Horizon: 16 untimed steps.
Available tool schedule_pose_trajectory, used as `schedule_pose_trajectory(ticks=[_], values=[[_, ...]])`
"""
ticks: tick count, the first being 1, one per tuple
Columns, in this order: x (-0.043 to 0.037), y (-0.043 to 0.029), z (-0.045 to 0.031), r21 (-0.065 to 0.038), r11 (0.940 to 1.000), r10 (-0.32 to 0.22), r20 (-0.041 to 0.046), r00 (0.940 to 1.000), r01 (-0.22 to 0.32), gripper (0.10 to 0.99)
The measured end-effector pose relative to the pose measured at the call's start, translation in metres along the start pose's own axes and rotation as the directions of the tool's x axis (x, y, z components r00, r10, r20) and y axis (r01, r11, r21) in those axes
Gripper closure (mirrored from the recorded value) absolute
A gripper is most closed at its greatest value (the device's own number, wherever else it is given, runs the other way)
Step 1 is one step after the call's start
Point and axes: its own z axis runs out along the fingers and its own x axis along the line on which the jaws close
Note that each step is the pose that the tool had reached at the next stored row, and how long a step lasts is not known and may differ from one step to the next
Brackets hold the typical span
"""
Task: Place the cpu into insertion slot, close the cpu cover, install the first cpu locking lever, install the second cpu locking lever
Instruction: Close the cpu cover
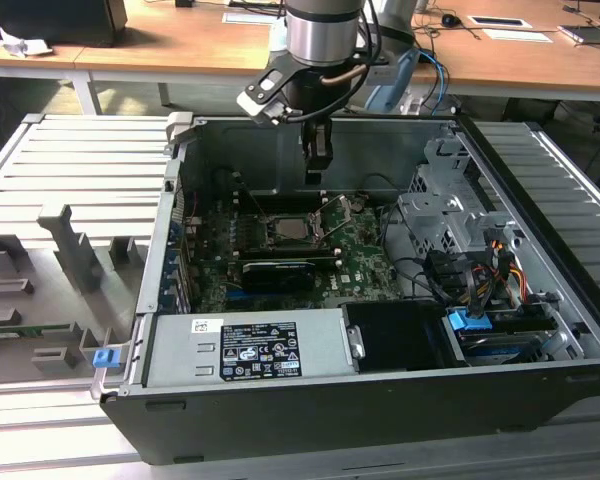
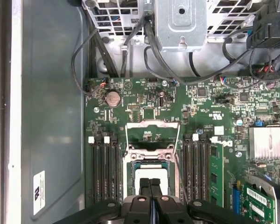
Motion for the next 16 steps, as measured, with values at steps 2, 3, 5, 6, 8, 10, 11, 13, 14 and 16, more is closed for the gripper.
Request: schedule_pose_trajectory(ticks=[2,3,5,6,8,10,11,13,14,16], values=[[0.0000,0.0017,0.0001,0.000,1.0000,0.000,-0.0001,1.0000,0.000,0.980],[0.0000,0.0023,0.0001,0.000,1.0000,0.000,0.0000,1.0000,0.000,0.980],[0.0001,0.0046,0.0002,0.000,1.0000,0.000,0.0000,1.0000,0.000,0.980],[0.0001,0.0053,0.0003,0.000,1.0000,0.000,-0.0001,1.0000,0.000,0.980],[0.0001,0.0069,0.0003,0.000,1.0000,0.000,0.0000,1.0000,0.000,0.980],[0.0001,0.0088,0.0004,0.000,1.0000,0.000,0.0000,1.0000,0.000,0.980],[0.0001,0.0095,0.0005,0.000,1.0000,0.000,0.0000,1.0000,0.000,0.980],[0.0002,0.0111,0.0005,0.000,1.0000,0.000,0.0000,1.0000,0.000,0.980],[0.0002,0.0121,0.0006,0.000,1.0000,0.000,0.0000,1.0000,0.000,0.980],[0.0002,0.0134,0.0007,0.000,1.0000,0.000,0.0000,1.0000,0.000,0.980]])
